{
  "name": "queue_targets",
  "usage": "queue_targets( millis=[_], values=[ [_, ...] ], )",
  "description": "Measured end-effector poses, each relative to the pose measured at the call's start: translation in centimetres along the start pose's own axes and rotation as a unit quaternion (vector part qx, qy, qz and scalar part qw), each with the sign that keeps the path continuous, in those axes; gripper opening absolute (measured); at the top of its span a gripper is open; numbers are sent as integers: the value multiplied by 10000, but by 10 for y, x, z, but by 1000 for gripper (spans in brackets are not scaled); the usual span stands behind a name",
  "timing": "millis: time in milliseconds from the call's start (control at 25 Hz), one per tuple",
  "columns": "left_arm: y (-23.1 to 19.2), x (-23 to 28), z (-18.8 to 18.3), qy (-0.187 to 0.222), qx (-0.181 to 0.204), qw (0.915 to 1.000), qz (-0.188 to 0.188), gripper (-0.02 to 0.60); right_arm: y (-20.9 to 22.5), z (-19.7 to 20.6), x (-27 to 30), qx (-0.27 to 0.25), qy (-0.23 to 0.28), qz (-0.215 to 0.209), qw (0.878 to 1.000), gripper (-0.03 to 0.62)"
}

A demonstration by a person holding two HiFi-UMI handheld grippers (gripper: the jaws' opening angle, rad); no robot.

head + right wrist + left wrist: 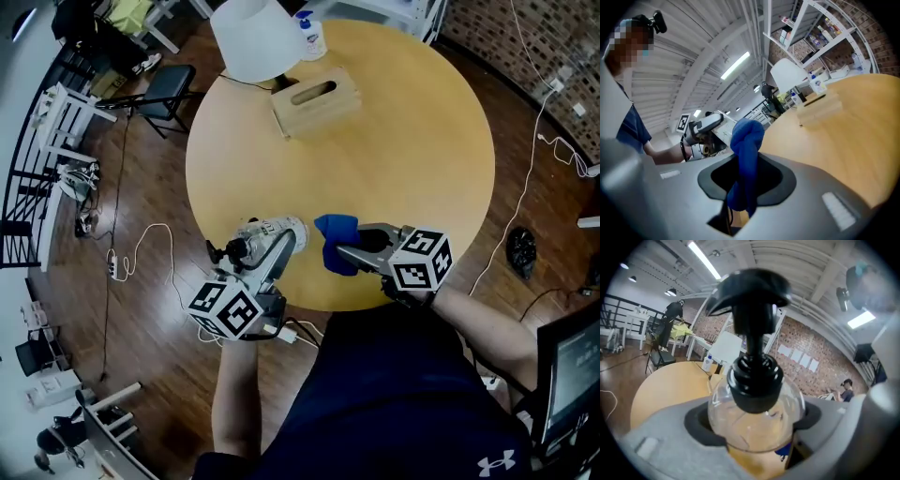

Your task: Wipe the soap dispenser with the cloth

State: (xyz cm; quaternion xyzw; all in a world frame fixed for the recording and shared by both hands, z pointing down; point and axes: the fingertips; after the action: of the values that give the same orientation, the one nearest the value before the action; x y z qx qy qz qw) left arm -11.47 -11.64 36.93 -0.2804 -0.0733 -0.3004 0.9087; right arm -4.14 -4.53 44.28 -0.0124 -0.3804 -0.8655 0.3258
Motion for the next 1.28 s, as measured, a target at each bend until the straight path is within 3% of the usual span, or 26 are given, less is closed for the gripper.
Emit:
queue_targets(
  millis=[280, 440, 720, 1040, 1280],
  values=[
    [56, -3, -29, 223, -445, 9967, 646, 371, -11, -68, 0, -141, 837, -177, 9962, 97],
    [77, 6, -34, 446, -916, 9903, 946, 371, -10, -58, 1, -101, 610, -348, 9975, 97],
    [57, 11, -26, 493, -920, 9935, 457, 370, -48, 8, -7, -36, 12, -823, 9966, 95],
    [68, 7, 0, 295, -925, 9935, 595, 371, -19, -32, -33, -215, 506, -351, 9979, 97],
    [76, 1, -6, 523, -1414, 9852, 818, 371, -12, -29, -6, -143, 280, -351, 9989, 95]
  ],
)
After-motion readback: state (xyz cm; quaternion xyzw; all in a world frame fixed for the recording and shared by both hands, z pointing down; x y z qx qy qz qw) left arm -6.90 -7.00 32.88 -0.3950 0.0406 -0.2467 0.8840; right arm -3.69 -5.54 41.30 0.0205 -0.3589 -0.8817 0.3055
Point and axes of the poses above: the fingertips, and each gripper's own axes: x forward along the fingers, y to its right, z out of its underside, and after that the axes turned 1 degree about -y, right-handed
